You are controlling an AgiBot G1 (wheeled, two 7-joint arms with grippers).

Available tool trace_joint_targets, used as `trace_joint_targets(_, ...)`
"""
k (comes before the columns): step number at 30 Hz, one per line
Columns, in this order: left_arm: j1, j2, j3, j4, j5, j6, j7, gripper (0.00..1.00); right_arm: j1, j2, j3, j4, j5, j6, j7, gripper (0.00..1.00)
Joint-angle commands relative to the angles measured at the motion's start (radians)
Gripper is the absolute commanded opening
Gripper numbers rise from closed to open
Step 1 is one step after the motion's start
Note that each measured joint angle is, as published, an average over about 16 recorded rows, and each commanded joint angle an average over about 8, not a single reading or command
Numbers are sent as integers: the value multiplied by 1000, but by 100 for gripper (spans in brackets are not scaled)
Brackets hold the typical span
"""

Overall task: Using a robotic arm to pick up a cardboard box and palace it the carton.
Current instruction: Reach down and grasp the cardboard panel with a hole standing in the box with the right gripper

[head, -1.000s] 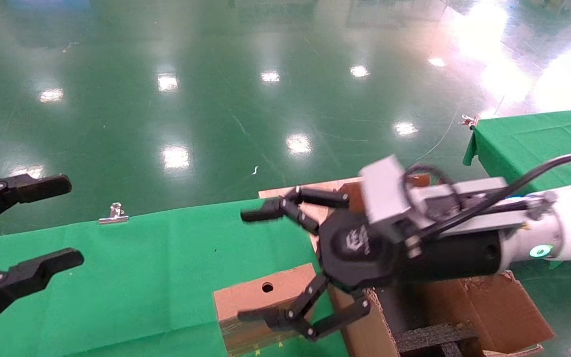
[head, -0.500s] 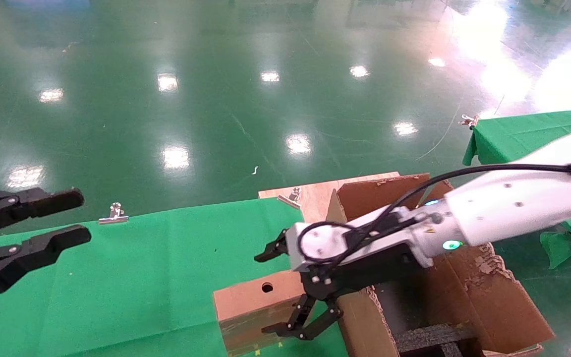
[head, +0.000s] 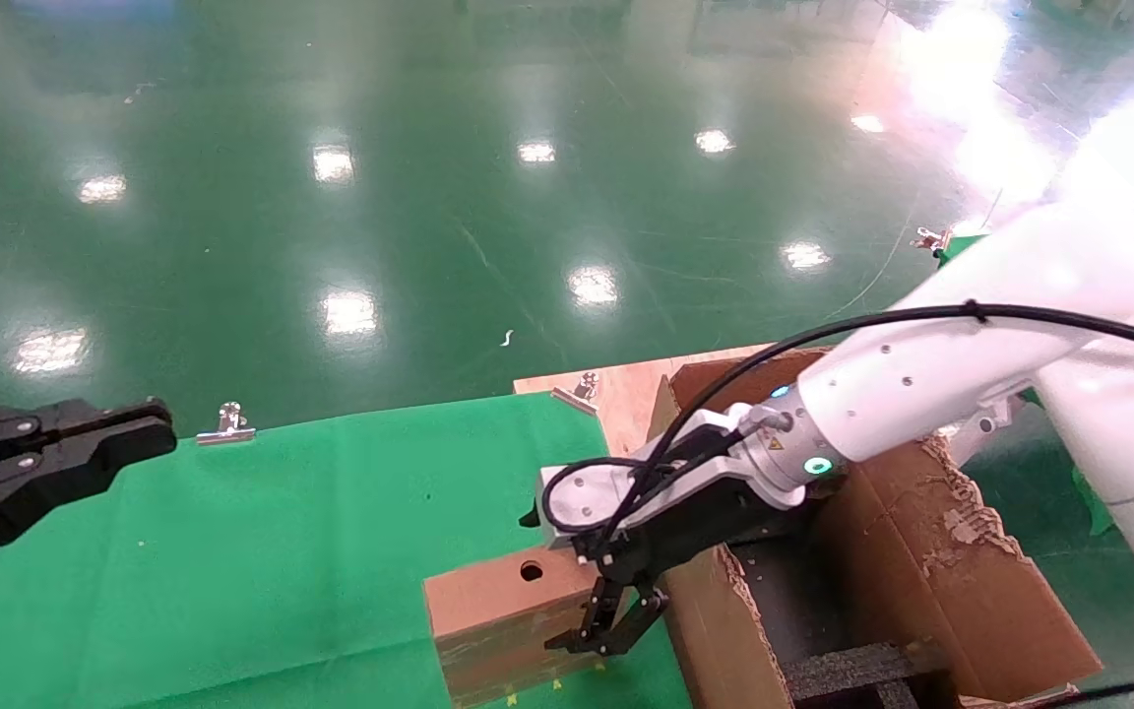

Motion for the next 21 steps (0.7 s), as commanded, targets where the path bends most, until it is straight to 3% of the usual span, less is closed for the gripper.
trace_joint_targets(1, 0, 0, 0, 0, 0, 0, 0, 0, 17, -14, -23, -3, -28, -2, -6, 100)
trace_joint_targets(4, 0, 0, 0, 0, 0, 0, 0, 3, 35, -26, -48, -8, -48, -2, -17, 100)
trace_joint_targets(6, 0, 0, 0, 0, 0, 0, 0, 28, 44, -32, -61, -12, -56, -1, -23, 99)
trace_joint_targets(8, 0, 0, 0, 0, 0, 0, 0, 53, 51, -37, -71, -16, -62, 0, -26, 84)
trace_joint_targets(12, 0, 0, 0, 0, 0, 0, 0, 100, 60, -44, -85, -23, -69, 1, -31, 34)
trace_joint_targets(14, 0, 0, 0, 0, 0, 0, 0, 100, 62, -46, -88, -25, -71, 1, -31, 10)
trace_joint_targets(16, 0, 0, 0, 0, 0, 0, 0, 100, 63, -47, -90, -26, -71, 1, -32, 0)
trace_joint_targets(21, 0, 0, 0, 0, 0, 0, 0, 100, 62, -45, -87, -25, -68, 1, -32, 0)
